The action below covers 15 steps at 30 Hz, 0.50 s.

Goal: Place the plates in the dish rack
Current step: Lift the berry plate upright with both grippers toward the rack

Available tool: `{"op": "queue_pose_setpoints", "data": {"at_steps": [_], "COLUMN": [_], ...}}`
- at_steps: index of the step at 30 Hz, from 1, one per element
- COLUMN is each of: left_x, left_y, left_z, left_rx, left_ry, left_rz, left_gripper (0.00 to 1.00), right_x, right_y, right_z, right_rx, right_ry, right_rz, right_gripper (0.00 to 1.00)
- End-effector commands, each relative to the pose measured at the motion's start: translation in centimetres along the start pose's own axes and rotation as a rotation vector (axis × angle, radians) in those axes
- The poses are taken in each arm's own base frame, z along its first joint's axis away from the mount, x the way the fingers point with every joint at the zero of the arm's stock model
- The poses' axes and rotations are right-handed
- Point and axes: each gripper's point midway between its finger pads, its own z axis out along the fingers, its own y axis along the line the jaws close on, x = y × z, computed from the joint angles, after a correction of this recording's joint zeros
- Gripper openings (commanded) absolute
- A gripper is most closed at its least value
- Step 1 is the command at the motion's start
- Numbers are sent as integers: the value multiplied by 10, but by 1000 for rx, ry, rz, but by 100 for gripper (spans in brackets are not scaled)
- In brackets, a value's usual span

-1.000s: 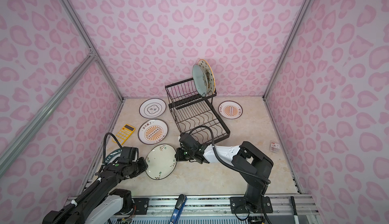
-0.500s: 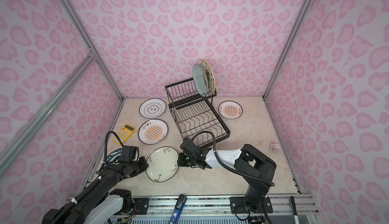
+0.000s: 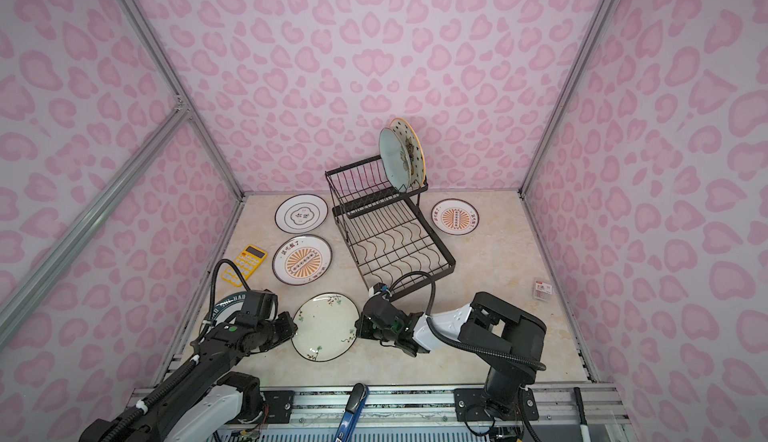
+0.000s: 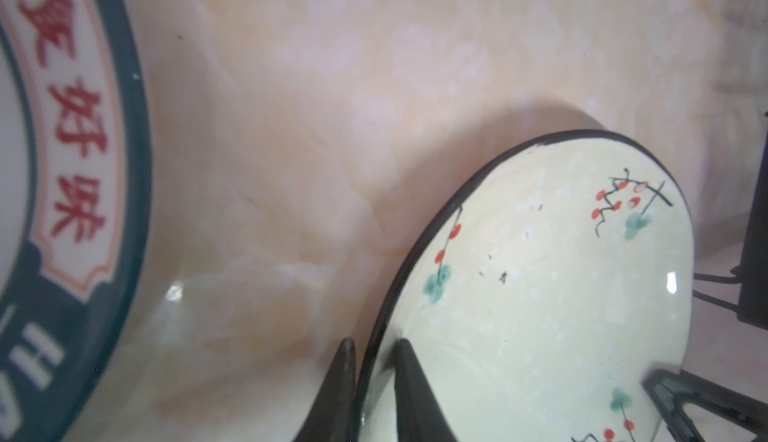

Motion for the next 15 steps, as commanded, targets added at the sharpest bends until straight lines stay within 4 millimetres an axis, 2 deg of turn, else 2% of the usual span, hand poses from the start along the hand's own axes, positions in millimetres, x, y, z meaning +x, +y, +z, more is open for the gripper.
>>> {"op": "queue_pose_setpoints", "data": {"at_steps": [1,6,9,15], "left_x": [22,25,25,24], "left_y": [-33,-35,-35,-36], "left_z": [-3,-7,-8,-9], "left_rx": [175,176,178,183], "left_ry": [113,106,97,85], "left_rz": [11,26,34,43], "left_gripper": [20,20,20,21], "right_x": [24,28,31,29], "right_y": [21,16,16,21], "right_z": [-4,-7,-7,-4], "right_rx": [-123,-156,-178,-216], "right_ry": [66,23,13,11], "right_rz": [87,151,170,175], "right_gripper": [14,22,22,0]}}
